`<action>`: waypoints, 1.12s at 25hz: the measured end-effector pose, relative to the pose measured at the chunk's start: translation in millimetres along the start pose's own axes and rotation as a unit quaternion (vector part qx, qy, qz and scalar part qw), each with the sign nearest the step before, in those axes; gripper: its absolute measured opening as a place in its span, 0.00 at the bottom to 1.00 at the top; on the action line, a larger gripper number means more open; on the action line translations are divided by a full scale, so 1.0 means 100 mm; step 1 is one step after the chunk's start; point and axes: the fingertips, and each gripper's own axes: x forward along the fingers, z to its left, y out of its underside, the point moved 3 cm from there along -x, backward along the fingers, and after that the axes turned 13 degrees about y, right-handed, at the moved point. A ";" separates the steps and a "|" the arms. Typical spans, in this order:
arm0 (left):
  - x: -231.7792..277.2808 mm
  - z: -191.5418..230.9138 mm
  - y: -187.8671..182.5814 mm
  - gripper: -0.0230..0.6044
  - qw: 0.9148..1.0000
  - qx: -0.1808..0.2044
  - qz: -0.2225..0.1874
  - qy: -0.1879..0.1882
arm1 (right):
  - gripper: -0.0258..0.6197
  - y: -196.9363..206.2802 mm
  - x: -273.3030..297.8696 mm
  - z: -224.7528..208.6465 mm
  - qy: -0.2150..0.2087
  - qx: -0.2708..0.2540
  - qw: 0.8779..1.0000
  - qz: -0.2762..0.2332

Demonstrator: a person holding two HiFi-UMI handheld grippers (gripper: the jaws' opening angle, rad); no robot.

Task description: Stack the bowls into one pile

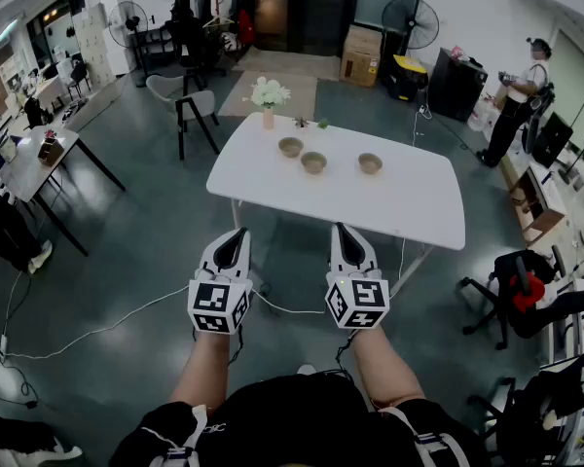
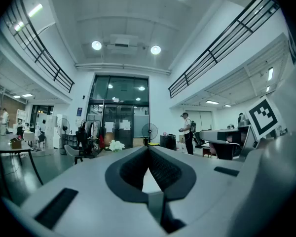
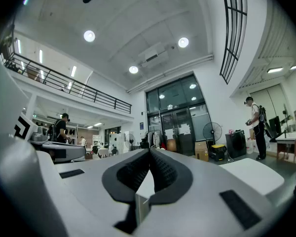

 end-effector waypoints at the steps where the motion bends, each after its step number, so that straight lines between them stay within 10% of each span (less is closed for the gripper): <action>1: 0.04 -0.01 0.00 0.05 1.000 -0.001 0.000 -0.002 | 0.06 0.00 0.02 -0.04 0.003 0.001 1.000 0.000; 28: 0.95 -0.40 0.07 0.06 0.998 -0.003 0.010 -0.062 | 0.06 0.16 0.70 -0.76 -0.067 0.008 0.998 0.010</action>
